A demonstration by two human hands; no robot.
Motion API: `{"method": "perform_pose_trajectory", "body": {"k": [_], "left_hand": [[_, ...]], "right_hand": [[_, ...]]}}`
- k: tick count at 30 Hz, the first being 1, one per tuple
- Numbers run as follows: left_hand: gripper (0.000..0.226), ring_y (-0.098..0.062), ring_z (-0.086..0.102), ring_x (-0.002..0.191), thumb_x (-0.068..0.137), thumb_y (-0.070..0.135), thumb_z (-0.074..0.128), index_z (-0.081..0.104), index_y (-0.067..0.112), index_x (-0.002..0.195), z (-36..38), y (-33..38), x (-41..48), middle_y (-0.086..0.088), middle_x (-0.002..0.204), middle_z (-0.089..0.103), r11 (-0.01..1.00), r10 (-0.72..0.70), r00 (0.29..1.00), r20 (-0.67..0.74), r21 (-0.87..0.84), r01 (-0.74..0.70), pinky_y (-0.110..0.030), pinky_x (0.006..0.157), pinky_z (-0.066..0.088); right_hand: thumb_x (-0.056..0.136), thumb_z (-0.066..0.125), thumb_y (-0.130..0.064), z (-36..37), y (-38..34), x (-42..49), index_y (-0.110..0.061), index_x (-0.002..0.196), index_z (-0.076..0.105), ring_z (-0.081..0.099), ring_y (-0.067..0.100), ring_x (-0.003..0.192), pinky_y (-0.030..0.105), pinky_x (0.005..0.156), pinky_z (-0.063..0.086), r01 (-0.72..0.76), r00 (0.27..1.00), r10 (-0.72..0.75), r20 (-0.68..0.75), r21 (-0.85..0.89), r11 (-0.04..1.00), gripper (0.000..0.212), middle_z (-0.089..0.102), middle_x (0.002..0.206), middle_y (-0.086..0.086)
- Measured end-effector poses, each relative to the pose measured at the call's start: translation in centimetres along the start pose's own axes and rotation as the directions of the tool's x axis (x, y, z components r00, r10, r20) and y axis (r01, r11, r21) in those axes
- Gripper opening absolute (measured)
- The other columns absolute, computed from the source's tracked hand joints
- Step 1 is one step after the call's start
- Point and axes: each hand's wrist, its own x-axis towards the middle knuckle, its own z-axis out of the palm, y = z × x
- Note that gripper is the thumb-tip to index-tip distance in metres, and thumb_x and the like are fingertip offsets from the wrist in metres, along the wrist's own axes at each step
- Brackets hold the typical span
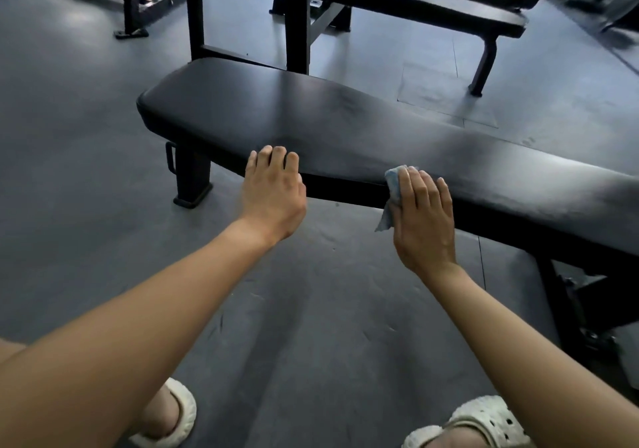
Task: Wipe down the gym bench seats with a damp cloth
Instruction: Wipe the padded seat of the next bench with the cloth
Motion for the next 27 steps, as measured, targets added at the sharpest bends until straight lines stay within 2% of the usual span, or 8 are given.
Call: {"method": "perform_pose_trajectory", "body": {"k": [2,9,12,14,18,22,25,27], "left_hand": [[0.03,-0.04,0.046,0.127,0.1,0.021,0.042,0.054,0.003,0.12,0.0,0.0,0.0,-0.018,0.129,0.055,1.0,0.004,1.0,-0.001,-0.003,-0.004,-0.056,0.114,0.033],[0.03,-0.041,0.047,0.127,0.098,0.021,0.042,0.054,0.003,0.118,0.4,0.0,-0.2,-0.018,0.129,0.056,1.0,0.007,0.999,-0.033,0.002,-0.007,-0.057,0.112,0.035],[0.03,-0.039,0.047,0.127,0.098,0.023,0.041,0.054,0.004,0.118,0.4,-0.2,-0.2,-0.016,0.128,0.056,1.0,0.017,0.999,-0.039,-0.003,-0.018,-0.056,0.112,0.035],[0.031,-0.039,0.047,0.127,0.099,0.024,0.04,0.054,0.004,0.119,0.4,-0.3,-0.2,-0.016,0.129,0.055,1.0,0.02,0.999,-0.035,-0.01,-0.02,-0.055,0.113,0.034],[0.037,-0.038,0.047,0.129,0.099,0.027,0.037,0.054,0.004,0.122,0.3,-0.7,-0.3,-0.015,0.131,0.055,0.999,0.033,0.999,-0.023,-0.033,-0.033,-0.054,0.115,0.033],[0.041,-0.037,0.048,0.129,0.099,0.027,0.036,0.057,0.004,0.125,-0.1,-1.2,-0.4,-0.014,0.131,0.057,0.996,0.068,0.998,-0.018,-0.053,-0.069,-0.053,0.115,0.035],[0.037,-0.034,0.049,0.129,0.1,0.025,0.041,0.058,0.007,0.127,-0.5,-1.8,-0.2,-0.011,0.132,0.058,0.993,0.084,0.996,-0.035,-0.079,-0.087,-0.049,0.113,0.038],[0.036,-0.032,0.05,0.129,0.1,0.023,0.044,0.058,0.009,0.131,-0.7,-2.4,-0.1,-0.009,0.133,0.058,0.989,0.103,0.994,-0.04,-0.105,-0.107,-0.047,0.111,0.039]], "right_hand": [[0.107,0.038,-0.026,-0.1,-1.8,1.0,-0.008,0.157,0.028,0.033,0.032,0.147,0.05,0.125,0.017,-0.033,0.999,0.033,0.002,0.092,0.995,0.055,0.038,0.158,0.011],[0.11,0.037,-0.033,-0.7,-6.5,4.7,-0.016,0.16,0.028,0.023,0.026,0.154,0.043,0.127,0.017,0.045,0.98,-0.093,0.176,0.257,0.965,0.054,0.03,0.166,0.004],[0.109,0.04,-0.037,-1.0,-4.8,4.5,-0.021,0.16,0.028,0.023,0.019,0.154,0.042,0.126,0.018,0.134,0.971,-0.177,0.161,0.246,0.96,0.055,0.03,0.166,-0.002],[0.107,0.044,-0.036,-1.0,-3.3,3.7,-0.021,0.158,0.032,0.028,0.018,0.152,0.042,0.125,0.02,0.147,0.978,-0.174,0.116,0.207,0.967,0.054,0.034,0.163,-0.003],[0.105,0.047,-0.032,-0.6,-1.8,2.2,-0.015,0.153,0.04,0.037,0.025,0.147,0.044,0.124,0.024,0.064,0.997,-0.068,0.032,0.125,0.99,0.051,0.042,0.158,0.004],[0.106,0.04,-0.032,-0.1,-3.6,2.9,-0.012,0.149,0.045,0.041,0.028,0.143,0.046,0.121,0.028,-0.021,1.0,0.02,0.009,0.129,0.991,0.048,0.047,0.153,0.007],[0.109,0.031,-0.032,0.0,-6.4,4.9,-0.008,0.147,0.046,0.044,0.033,0.141,0.047,0.118,0.033,-0.044,0.998,0.037,0.053,0.143,0.989,0.048,0.05,0.151,0.011],[0.11,0.027,-0.034,0.0,-8.8,6.4,-0.007,0.15,0.041,0.04,0.035,0.144,0.048,0.119,0.033,0.019,0.991,-0.038,0.125,0.152,0.988,0.05,0.045,0.155,0.013]]}}
